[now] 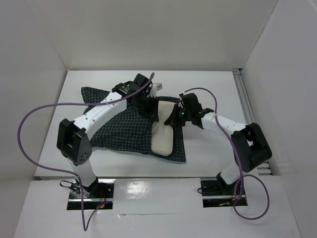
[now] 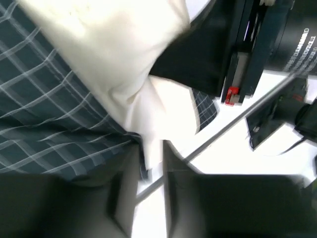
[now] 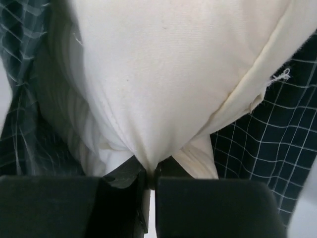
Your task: Put the pillow into the pillowcase
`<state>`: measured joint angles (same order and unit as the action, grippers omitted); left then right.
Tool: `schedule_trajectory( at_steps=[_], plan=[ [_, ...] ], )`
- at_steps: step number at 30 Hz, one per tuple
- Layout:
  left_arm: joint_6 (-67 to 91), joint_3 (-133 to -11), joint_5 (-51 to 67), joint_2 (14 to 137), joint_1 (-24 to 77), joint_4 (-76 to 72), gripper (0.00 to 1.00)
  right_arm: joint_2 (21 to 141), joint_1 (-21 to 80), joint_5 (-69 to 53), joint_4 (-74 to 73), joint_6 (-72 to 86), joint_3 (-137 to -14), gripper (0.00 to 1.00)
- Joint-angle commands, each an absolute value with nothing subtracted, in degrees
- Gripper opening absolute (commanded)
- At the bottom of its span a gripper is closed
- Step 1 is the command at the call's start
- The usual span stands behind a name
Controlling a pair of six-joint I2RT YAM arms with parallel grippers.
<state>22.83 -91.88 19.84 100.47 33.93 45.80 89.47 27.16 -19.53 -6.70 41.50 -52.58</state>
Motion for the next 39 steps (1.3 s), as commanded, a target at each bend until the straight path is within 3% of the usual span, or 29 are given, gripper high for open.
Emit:
schedule_trajectory(
  at_steps=[1,2,4,5,6,8,13,16,20,30,35,38,39],
  plan=[
    [25.0,-95.8,15.8,97.6,35.0,47.8,0.4,88.0,28.2,-24.2,-4.6,38.0,-57.5,0.11],
    [25.0,-96.8,12.6,98.1,35.0,49.0,0.52,89.2,28.7,-24.8,-7.1,35.9,-58.0,0.4],
    [24.4,-99.9,10.1,98.8,34.3,51.3,0.67,89.8,28.7,-25.3,-9.7,34.3,-58.5,0.52],
    [24.4,-100.9,8.9,98.8,33.8,51.9,0.67,89.8,28.7,-24.2,-10.8,33.8,-58.5,0.57],
    [25.0,-101.9,6.3,99.6,33.8,52.4,0.67,89.0,28.7,-23.1,-13.0,32.5,-58.5,0.7],
    [26.6,-104.5,2.7,101.4,33.1,53.2,0.6,87.2,28.2,-19.4,-15.0,32.0,-58.5,0.79],
    [30.9,-109.2,-7.9,107.3,32.6,53.2,0.59,84.3,23.5,-16.2,-15.7,32.2,-57.0,0.78],
    [31.5,-112.6,-10.8,111.5,32.1,53.2,0.66,83.8,21.1,-16.2,-14.9,33.5,-57.0,0.76],
    [29.7,-119.7,-10.8,118.6,32.1,54.3,0.69,87.0,18.7,-17.9,-13.9,34.0,-59.6,0.83],
    [28.3,-122.3,-16.5,128.0,32.1,54.5,0.69,95.4,17.5,-23.5,-12.0,33.4,-64.0,0.85],
    [28.3,-121.7,-19.2,130.0,32.1,55.0,0.59,98.6,17.5,-27.5,-7.5,35.9,-64.0,0.85],
    [28.3,-123.0,-19.2,130.5,32.1,55.0,0.39,100.8,17.5,-29.3,-4.6,36.6,-62.8,0.83],
    [28.3,-123.5,-19.2,130.5,32.1,55.0,0.23,101.3,17.5,-29.3,-2.9,37.2,-62.8,0.8]
  ],
)
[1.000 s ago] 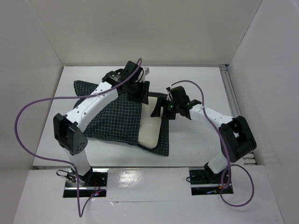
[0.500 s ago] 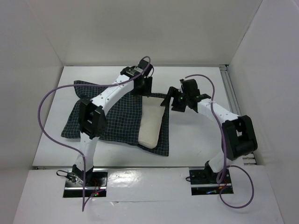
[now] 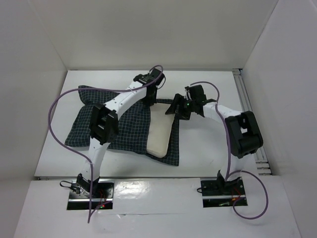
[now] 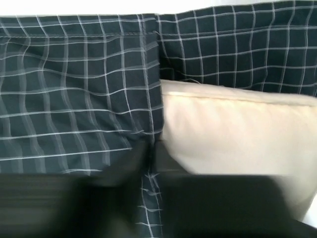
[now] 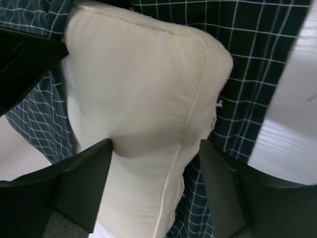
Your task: Put the pillow into the pillowcase
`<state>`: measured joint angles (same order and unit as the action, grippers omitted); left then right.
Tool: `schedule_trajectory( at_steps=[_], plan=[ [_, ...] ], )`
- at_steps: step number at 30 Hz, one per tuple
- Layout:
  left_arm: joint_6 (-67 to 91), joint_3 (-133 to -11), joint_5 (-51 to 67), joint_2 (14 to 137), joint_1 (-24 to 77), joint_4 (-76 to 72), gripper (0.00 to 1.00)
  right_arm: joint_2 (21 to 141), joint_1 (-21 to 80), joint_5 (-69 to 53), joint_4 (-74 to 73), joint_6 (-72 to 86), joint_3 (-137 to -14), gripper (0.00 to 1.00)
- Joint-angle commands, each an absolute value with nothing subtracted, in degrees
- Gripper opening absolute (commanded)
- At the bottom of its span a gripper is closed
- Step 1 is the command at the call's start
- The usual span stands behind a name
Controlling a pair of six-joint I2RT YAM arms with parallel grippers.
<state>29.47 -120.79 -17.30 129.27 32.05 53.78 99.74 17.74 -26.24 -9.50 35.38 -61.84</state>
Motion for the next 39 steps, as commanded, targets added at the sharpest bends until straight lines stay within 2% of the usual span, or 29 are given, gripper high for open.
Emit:
schedule_trajectory(
  at_steps=[1,2,3,5,6,8,11,15,20,26,32,35,37,38,39],
  plan=[
    [28.3,-123.5,-18.5,131.0,32.1,55.0,0.13,102.0,17.5,-29.3,-2.2,37.2,-62.8,0.76],
    [28.3,-123.5,-16.7,131.0,31.6,55.0,0.04,103.4,17.5,-29.3,0.0,37.2,-62.8,0.66],
    [27.8,-123.5,-15.7,130.4,31.6,54.5,0.0,104.1,17.5,-30.0,1.0,38.0,-62.8,0.58],
    [27.0,-122.7,-13.1,129.2,31.6,53.1,0.0,104.7,18.2,-30.0,3.5,38.7,-62.8,0.3],
    [25.9,-122.1,-8.6,128.2,31.6,52.6,0.0,105.2,18.2,-30.0,4.1,39.2,-62.8,0.02],
    [24.4,-118.7,-3.2,123.9,31.6,49.4,0.0,104.5,19.9,-31.3,4.7,39.2,-64.8,0.0],
    [22.2,-116.2,10.1,117.8,31.6,46.9,0.0,99.9,22.7,-31.3,-0.9,35.7,-68.4,0.0],
    [23.6,-118.6,27.9,112.9,31.6,46.8,0.0,93.6,25.8,-31.9,-8.2,32.9,-69.7,0.0],
    [29.7,-118.0,35.9,110.1,33.5,40.7,0.0,94.6,28.9,-30.4,-2.7,36.6,-66.8,0.0],
    [31.7,-116.9,36.7,110.2,32.4,38.0,0.0,97.9,29.4,-27.0,9.9,41.7,-61.4,0.0],
    [33.0,-116.9,26.6,114.1,30.4,40.5,0.0,99.9,28.9,-23.3,9.7,41.1,-61.9,0.0],
    [31.7,-118.1,22.9,115.9,30.4,43.6,0.0,98.4,28.3,-22.5,5.2,39.6,-61.4,0.32],
    [30.2,-118.8,20.4,115.9,30.4,45.2,0.25,96.3,27.7,-21.8,3.3,38.9,-60.0,0.56],
    [29.5,-118.8,19.3,115.9,30.4,45.9,0.37,94.1,27.1,-21.8,2.4,38.9,-58.3,0.73],
    [28.0,-118.8,17.2,115.3,30.4,47.5,0.51,92.9,26.4,-21.2,0.4,38.9,-57.4,0.76]
  ],
)
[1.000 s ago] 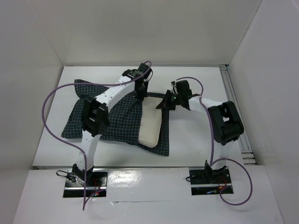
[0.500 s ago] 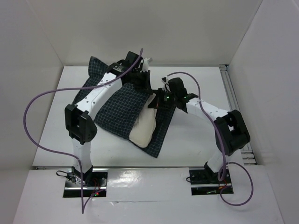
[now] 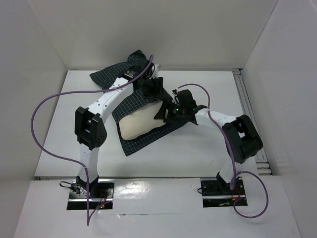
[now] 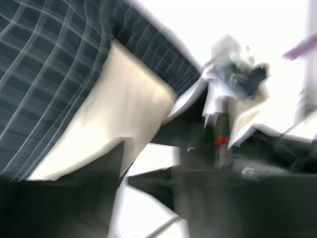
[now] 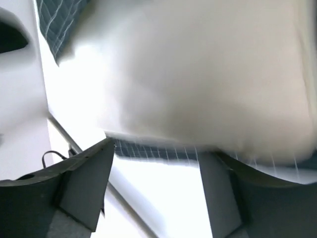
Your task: Put the pillow into the pillowcase
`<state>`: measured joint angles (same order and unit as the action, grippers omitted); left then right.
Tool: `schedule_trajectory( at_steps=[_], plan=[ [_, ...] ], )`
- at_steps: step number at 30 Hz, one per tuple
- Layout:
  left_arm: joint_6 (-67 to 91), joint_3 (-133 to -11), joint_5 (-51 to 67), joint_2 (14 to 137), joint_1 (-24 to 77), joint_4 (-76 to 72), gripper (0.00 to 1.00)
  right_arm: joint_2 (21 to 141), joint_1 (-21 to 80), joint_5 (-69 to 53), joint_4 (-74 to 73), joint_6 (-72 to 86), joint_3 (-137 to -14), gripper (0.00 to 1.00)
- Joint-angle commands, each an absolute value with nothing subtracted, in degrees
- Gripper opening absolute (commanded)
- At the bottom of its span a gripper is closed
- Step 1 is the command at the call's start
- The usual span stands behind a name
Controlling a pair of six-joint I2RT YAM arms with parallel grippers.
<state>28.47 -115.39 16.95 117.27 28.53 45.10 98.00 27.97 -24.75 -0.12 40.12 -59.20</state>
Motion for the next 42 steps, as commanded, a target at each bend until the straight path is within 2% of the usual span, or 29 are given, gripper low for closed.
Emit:
schedule_trajectory(
  at_steps=[1,3,5,7,8,10,11,12,16,23,28,30,32,33,34,37,42],
  plan=[
    [27.3,-119.4,16.1,115.3,30.4,48.6,0.68,91.7,26.4,-21.2,-0.6,38.9,-56.5,0.77],
    [25.1,-119.4,12.6,113.4,30.4,51.4,0.72,87.6,25.8,-20.7,-3.6,38.9,-53.6,0.77],
    [23.1,-116.2,10.2,111.5,30.4,51.9,0.7,83.2,25.8,-18.4,-5.3,38.9,-50.7,0.77],
    [20.2,-111.1,4.2,108.2,31.1,53.3,0.58,80.3,25.8,-16.8,-7.9,39.5,-49.1,0.75],
    [18.9,-109.2,2.5,107.1,31.1,53.3,0.46,79.0,25.8,-15.3,-8.5,39.6,-47.7,0.75],
    [14.8,-105.2,-1.0,104.0,33.3,53.3,0.45,75.8,25.3,-14.1,-10.2,40.2,-47.2,0.74],
    [13.9,-100.8,-2.4,102.9,34.0,52.1,0.5,75.1,24.7,-13.4,-10.7,40.8,-46.4,0.74],
    [13.3,-98.4,-4.2,101.8,35.3,50.9,0.65,74.4,24.0,-13.4,-11.2,40.8,-46.4,0.74],
    [12.7,-91.9,-16.3,99.9,37.3,49.1,0.83,72.3,22.7,-12.8,-14.3,40.8,-46.4,0.75],
    [12.7,-83.4,-25.3,103.0,41.2,44.3,0.89,70.4,20.2,-13.4,-17.7,39.0,-46.4,0.89],
    [13.3,-84.7,-30.7,110.5,41.2,42.2,0.89,70.4,20.2,-16.0,-17.0,39.6,-43.7,0.91],
    [13.3,-87.7,-31.4,115.0,41.2,42.7,0.85,70.4,20.2,-16.0,-16.3,39.6,-43.7,0.91],
    [13.8,-90.3,-29.6,117.0,41.2,43.8,0.67,70.4,20.2,-16.0,-16.9,39.6,-43.7,0.91],
    [13.8,-93.6,-28.8,117.5,41.2,44.6,0.51,70.4,20.2,-15.3,-16.9,39.6,-43.7,0.91],
    [14.8,-95.8,-28.2,117.5,40.7,46.7,0.01,70.4,20.2,-14.7,-16.9,39.6,-43.7,0.91],
    [17.8,-107.4,-23.1,116.6,39.1,51.3,0.0,69.8,20.2,-14.2,-16.9,39.6,-43.7,0.91],
    [24.5,-120.7,-4.8,112.7,33.2,54.0,0.0,71.0,20.2,-14.9,-11.4,41.9,-43.7,0.89]
  ],
)
